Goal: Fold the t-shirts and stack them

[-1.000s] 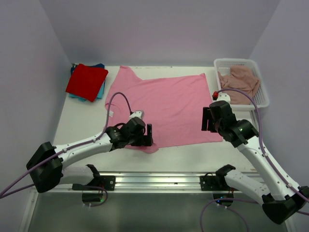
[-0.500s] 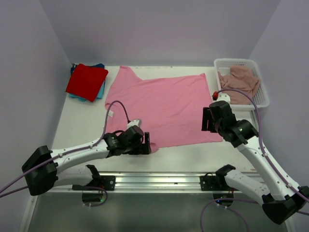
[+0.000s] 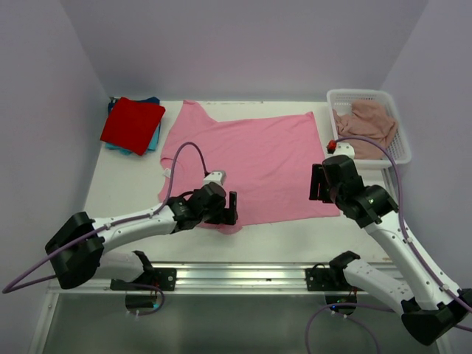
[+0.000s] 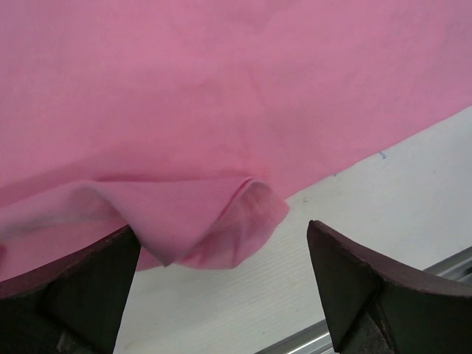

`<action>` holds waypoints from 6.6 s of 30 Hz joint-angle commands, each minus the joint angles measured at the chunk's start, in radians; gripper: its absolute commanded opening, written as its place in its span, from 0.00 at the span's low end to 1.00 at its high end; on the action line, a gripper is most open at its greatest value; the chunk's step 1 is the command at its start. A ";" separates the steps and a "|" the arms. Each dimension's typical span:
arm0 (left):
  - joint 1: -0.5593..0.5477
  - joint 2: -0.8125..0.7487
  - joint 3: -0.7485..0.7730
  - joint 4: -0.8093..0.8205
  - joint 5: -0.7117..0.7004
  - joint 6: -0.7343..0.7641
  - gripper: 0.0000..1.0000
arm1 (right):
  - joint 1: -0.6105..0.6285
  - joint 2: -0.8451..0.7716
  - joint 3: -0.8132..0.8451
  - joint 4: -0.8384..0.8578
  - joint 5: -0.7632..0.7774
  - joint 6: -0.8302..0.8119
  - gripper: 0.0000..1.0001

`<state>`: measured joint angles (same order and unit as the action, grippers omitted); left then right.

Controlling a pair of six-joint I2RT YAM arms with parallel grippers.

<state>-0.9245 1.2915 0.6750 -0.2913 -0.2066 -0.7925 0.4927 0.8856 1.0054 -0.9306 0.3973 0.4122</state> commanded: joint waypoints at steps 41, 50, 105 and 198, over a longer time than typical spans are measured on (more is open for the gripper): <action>0.039 0.431 0.462 -0.361 0.003 0.607 0.62 | 0.006 -0.016 0.021 -0.033 -0.011 0.028 0.32; 0.026 0.460 0.445 -0.322 0.042 0.631 0.53 | 0.006 -0.019 0.025 -0.042 -0.006 0.030 0.29; 0.047 0.310 0.538 -0.322 -0.099 0.624 0.00 | 0.004 0.078 -0.016 -0.131 0.201 0.204 0.59; 0.121 -0.135 0.416 -0.407 -0.036 0.516 0.00 | -0.704 0.033 -0.508 0.280 -0.232 0.597 0.45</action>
<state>-0.8116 1.1488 1.0863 -0.7223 -0.2424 -0.2539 -0.2123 0.9485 0.4725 -0.5373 0.1249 1.0370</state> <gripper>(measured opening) 0.012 0.449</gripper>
